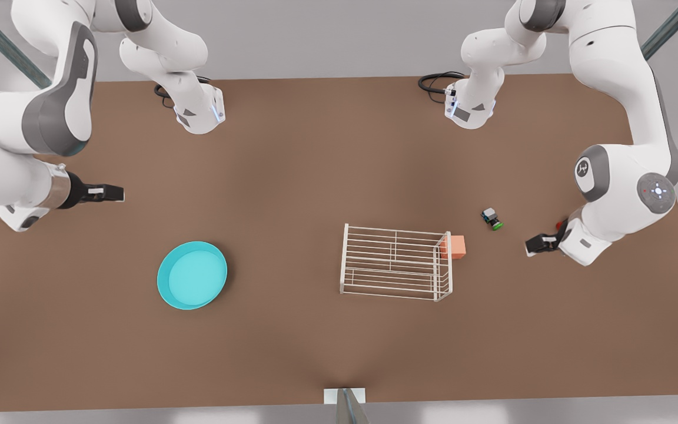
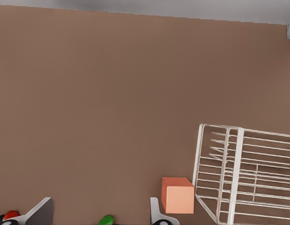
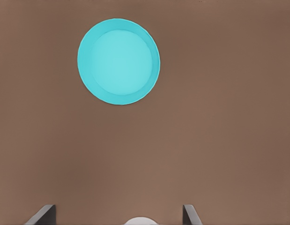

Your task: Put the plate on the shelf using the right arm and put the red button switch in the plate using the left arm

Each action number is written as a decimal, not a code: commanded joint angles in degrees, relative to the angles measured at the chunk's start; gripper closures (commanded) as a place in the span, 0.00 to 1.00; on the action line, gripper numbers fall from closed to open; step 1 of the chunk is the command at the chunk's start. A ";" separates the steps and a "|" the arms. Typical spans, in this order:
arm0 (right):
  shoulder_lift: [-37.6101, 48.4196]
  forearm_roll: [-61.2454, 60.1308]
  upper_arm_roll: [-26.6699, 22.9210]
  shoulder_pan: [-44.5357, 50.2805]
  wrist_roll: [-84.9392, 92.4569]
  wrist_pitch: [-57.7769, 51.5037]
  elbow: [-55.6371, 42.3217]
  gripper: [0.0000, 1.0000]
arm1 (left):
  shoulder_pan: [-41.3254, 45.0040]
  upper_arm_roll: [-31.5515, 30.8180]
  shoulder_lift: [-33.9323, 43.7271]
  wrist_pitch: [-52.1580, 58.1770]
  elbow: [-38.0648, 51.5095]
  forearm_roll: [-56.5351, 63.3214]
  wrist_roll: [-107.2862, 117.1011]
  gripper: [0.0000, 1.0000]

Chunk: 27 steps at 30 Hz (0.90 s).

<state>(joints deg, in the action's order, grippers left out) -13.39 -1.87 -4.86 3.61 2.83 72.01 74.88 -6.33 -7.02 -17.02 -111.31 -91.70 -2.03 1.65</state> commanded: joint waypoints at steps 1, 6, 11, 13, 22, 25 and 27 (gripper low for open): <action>0.39 1.43 0.73 1.57 5.61 3.84 0.01 0.00 | 0.00 -0.02 0.06 -6.03 0.03 0.01 1.43 0.00; -2.69 0.72 -0.15 2.54 5.88 18.95 7.83 0.00 | 0.17 -0.19 0.23 -1.99 -0.32 1.41 -26.94 0.00; -17.19 -8.24 -2.61 1.93 5.87 32.76 8.09 0.00 | 0.26 -0.37 0.06 -0.05 -0.59 5.45 -49.28 0.00; -18.95 -12.19 -3.93 0.17 10.97 33.20 8.62 0.00 | 0.79 -0.54 -0.47 1.97 -0.33 4.93 -48.66 0.00; -28.53 -21.34 -5.16 -2.20 35.14 46.03 10.73 0.00 | -0.70 -0.28 3.22 -13.05 -16.75 -4.92 -80.39 0.00; -29.41 -15.45 -5.07 -2.12 36.11 50.42 10.82 0.00 | -1.93 0.16 7.44 -22.20 -25.90 -4.65 -82.68 0.00; -30.99 -14.83 -5.07 -1.77 35.85 51.92 10.91 0.00 | -3.16 0.42 8.23 -23.95 -28.62 -3.17 -83.55 0.00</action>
<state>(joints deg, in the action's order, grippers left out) -44.06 -18.48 -10.00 1.72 21.88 117.56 85.77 -9.18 -6.67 -9.31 -127.04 -119.10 -5.12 -46.95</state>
